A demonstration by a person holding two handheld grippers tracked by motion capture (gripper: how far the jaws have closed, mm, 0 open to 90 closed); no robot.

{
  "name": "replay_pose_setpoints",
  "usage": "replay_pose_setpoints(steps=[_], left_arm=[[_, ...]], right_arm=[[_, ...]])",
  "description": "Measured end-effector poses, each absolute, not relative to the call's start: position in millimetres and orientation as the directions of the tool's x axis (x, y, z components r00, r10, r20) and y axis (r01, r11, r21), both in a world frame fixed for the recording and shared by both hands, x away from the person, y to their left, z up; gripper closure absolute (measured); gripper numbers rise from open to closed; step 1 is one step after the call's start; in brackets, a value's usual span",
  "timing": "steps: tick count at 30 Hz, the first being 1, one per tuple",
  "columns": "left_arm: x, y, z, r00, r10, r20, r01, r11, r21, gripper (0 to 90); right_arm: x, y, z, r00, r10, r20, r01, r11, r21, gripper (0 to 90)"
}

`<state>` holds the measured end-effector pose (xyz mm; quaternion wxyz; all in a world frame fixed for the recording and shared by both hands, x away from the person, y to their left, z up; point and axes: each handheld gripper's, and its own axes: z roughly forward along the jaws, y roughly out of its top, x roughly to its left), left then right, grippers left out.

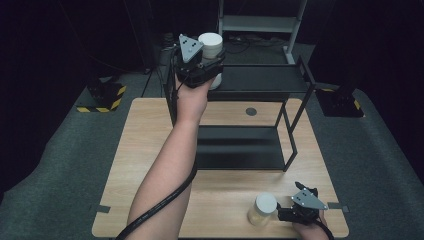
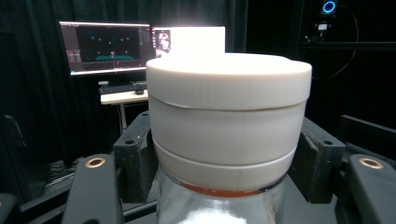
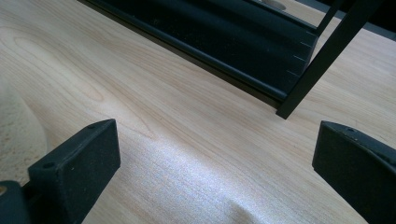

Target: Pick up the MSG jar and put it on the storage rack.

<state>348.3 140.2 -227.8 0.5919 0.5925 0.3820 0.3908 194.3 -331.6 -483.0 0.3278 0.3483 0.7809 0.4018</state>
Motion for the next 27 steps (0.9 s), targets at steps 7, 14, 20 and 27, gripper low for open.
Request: replay_pose_setpoints(steps=[7, 14, 20, 27], left_arm=[[346, 144, -231, 0.411, 0.911, 0.02, -0.022, -0.012, 1.0, 34.6], [346, 145, -230, 0.417, 0.909, 0.024, -0.019, -0.017, 1.0, 34.3], [347, 145, -227, 0.422, 0.907, 0.001, -0.004, 0.001, 1.0, 30.9], [342, 134, -219, 0.39, 0.921, 0.01, 0.022, -0.02, 1.0, 7.8]], right_arm=[[194, -331, -483, -0.542, 0.807, -0.233, 0.28, 0.435, 0.856, 0.0], [195, -331, -483, -0.543, 0.807, -0.233, 0.282, 0.436, 0.855, 0.0], [195, -332, -483, -0.543, 0.807, -0.231, 0.283, 0.434, 0.855, 0.0], [194, -331, -483, -0.542, 0.807, -0.234, 0.283, 0.438, 0.853, 0.0]])
